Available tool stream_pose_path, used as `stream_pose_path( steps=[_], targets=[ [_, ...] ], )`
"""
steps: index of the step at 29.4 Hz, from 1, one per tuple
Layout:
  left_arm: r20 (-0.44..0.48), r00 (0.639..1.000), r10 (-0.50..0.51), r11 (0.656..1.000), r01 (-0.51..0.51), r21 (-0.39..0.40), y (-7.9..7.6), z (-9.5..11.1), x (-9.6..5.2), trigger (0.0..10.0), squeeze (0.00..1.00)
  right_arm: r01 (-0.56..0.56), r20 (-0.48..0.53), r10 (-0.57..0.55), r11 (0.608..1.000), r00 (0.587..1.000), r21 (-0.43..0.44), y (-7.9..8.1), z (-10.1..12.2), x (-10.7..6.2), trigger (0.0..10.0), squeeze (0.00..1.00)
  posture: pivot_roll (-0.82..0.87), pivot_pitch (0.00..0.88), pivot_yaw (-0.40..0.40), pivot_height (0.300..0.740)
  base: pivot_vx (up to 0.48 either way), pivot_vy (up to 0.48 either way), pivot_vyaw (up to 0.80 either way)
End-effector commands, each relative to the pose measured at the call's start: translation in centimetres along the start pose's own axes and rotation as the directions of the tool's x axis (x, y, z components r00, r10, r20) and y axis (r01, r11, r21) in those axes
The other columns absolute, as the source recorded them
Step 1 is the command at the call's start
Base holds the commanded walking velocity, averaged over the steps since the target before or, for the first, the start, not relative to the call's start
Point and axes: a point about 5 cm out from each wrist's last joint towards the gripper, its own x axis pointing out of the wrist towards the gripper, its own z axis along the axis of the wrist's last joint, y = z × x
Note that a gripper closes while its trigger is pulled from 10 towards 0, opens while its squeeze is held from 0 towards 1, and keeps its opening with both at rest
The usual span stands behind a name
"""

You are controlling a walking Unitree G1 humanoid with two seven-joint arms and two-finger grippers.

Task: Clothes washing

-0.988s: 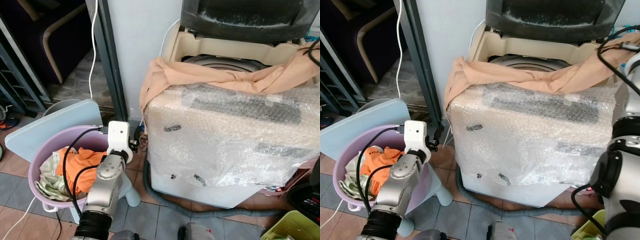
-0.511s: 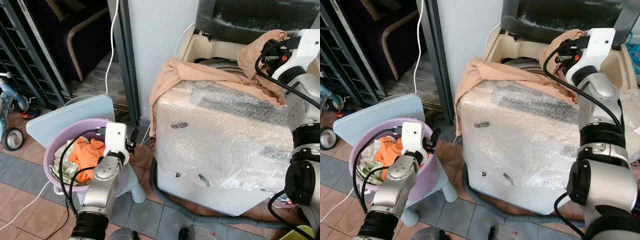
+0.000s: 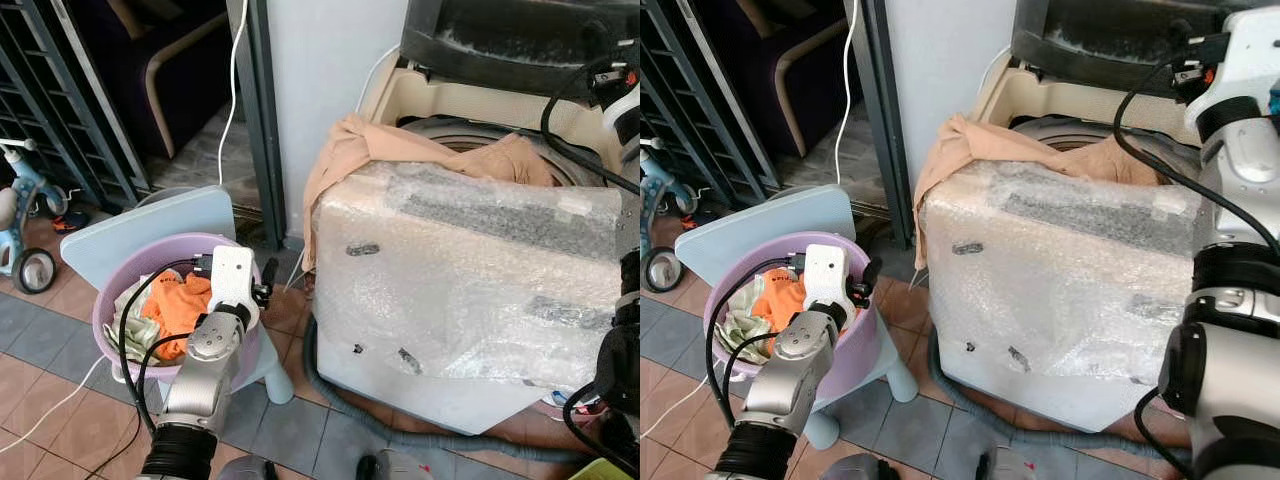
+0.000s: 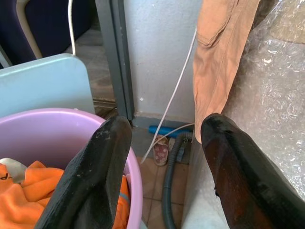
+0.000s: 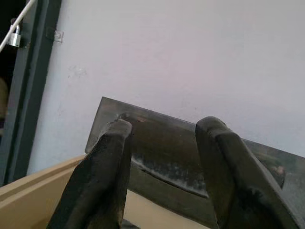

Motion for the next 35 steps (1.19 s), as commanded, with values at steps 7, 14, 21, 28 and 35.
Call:
stream_pose_path(
  steps=[7,14,21,28,35],
  targets=[
    [0.001,1.000,-0.002,1.000,0.002,0.014,0.0,0.2,-0.1,10.0,0.00,-0.305,0.032,0.306,0.928,0.952,0.212,5.0,0.1,-0.3,10.0,1.00,-0.08,0.056,0.029,0.740,0.000,0.000,0.00],
    [0.002,1.000,-0.007,1.000,0.007,0.015,0.0,0.2,-0.1,10.0,0.00,-0.458,-0.051,0.503,0.821,0.863,0.342,11.3,-3.1,-1.9,10.0,1.00,-0.07,0.057,0.026,0.740,0.000,0.000,0.00],
    [0.014,0.999,-0.031,0.999,0.031,-0.019,-0.3,0.4,-0.9,10.0,0.00,-0.325,-0.215,0.373,0.918,0.903,0.226,15.2,-6.4,-1.9,10.0,0.51,-0.03,0.073,0.015,0.740,0.000,0.000,0.00],
    [0.009,1.000,-0.002,1.000,0.002,0.004,0.7,0.3,-2.6,10.0,0.00,-0.141,-0.174,0.152,0.987,0.973,0.076,15.4,-5.0,0.2,10.0,0.00,0.03,0.121,0.005,0.740,0.000,0.000,0.00],
    [-0.013,1.000,0.022,1.000,-0.022,0.011,1.2,0.0,-3.8,10.0,0.00,-0.142,-0.303,0.160,0.987,0.939,0.080,16.5,-6.1,1.7,8.0,0.00,0.05,0.148,-0.004,0.740,0.000,0.000,0.00]
  ],
)
